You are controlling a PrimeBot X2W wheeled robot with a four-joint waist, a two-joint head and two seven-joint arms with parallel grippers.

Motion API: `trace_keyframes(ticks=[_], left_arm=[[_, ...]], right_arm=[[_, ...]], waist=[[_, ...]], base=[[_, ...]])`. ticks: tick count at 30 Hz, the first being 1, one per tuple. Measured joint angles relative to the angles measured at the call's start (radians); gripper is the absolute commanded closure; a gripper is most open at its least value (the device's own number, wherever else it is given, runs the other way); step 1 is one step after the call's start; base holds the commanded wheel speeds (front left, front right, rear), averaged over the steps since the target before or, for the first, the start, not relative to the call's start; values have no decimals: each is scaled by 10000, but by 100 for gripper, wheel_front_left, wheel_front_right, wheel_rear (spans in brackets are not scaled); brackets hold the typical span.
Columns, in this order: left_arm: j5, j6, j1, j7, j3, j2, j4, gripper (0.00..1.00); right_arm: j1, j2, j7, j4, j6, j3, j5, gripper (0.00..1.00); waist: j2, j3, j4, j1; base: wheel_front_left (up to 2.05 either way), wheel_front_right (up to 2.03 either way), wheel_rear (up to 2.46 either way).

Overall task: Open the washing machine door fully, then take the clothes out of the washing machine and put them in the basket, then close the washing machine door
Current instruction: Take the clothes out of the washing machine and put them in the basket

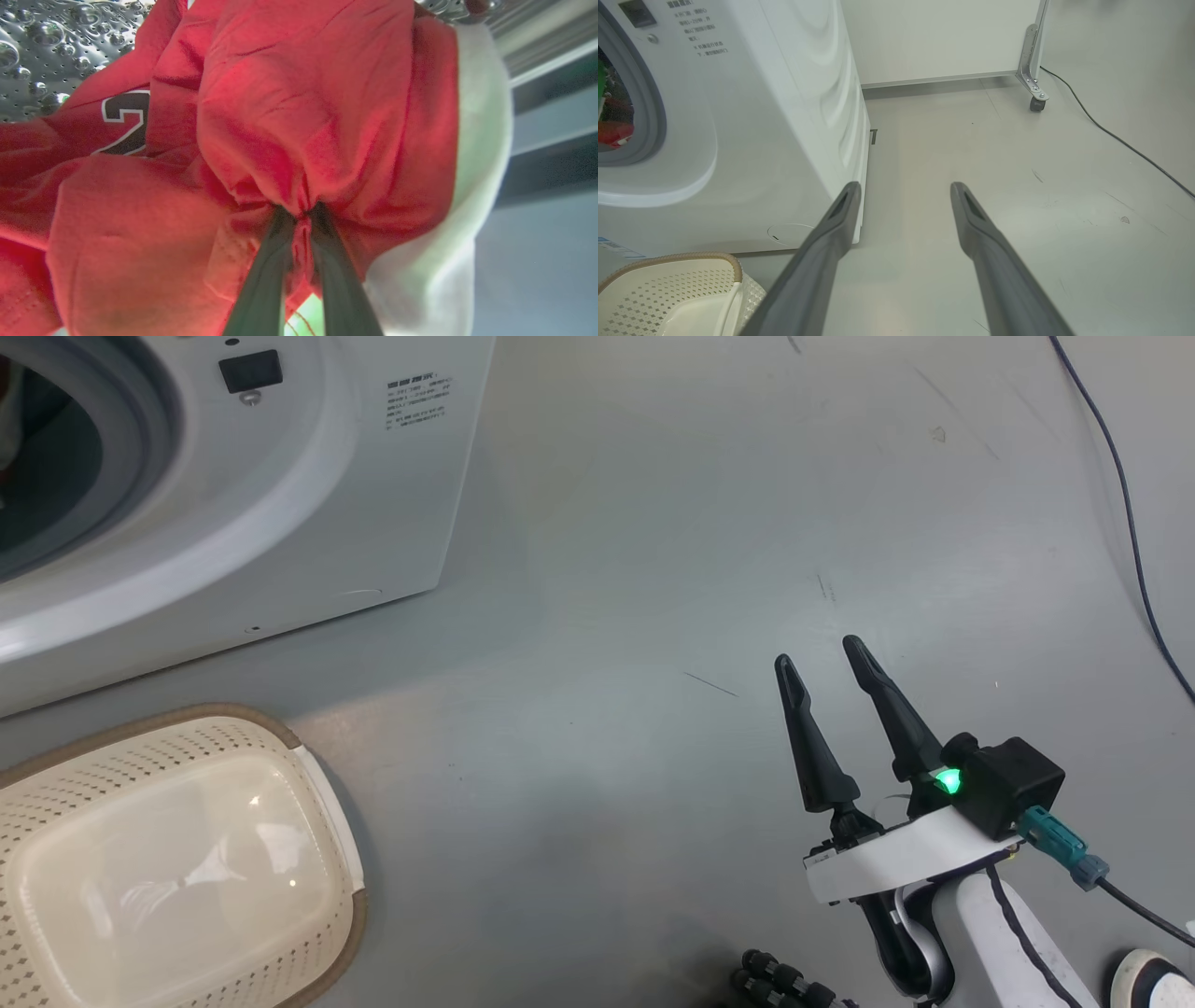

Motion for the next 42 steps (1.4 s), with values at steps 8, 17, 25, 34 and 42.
trace_keyframes(ticks=[8,17,25,34,42], left_arm=[[-77,-27,3,-608,17,-286,424,100],[-194,-257,25,-1599,-42,-750,499,100],[-518,-454,261,-2755,-13,-1292,558,100],[-694,-619,860,-4011,-36,-1762,533,100],[-905,-706,1485,-5124,-119,-2065,497,100]], right_arm=[[-38,0,0,38,-6,-88,-6,0],[-39,0,0,161,-21,-295,-107,0],[-38,-4,0,301,-21,-606,-265,0],[-32,-102,0,420,-2,-819,-393,0],[147,-261,0,531,4,-1045,-479,0]], waist=[[0,-256,176,0],[0,-658,475,1],[-1,-1122,862,1],[0,-1667,1381,0],[-1,-2259,1962,1]], base=[[0,0,0],[0,0,0],[0,0,0],[0,0,0],[0,0,0]])
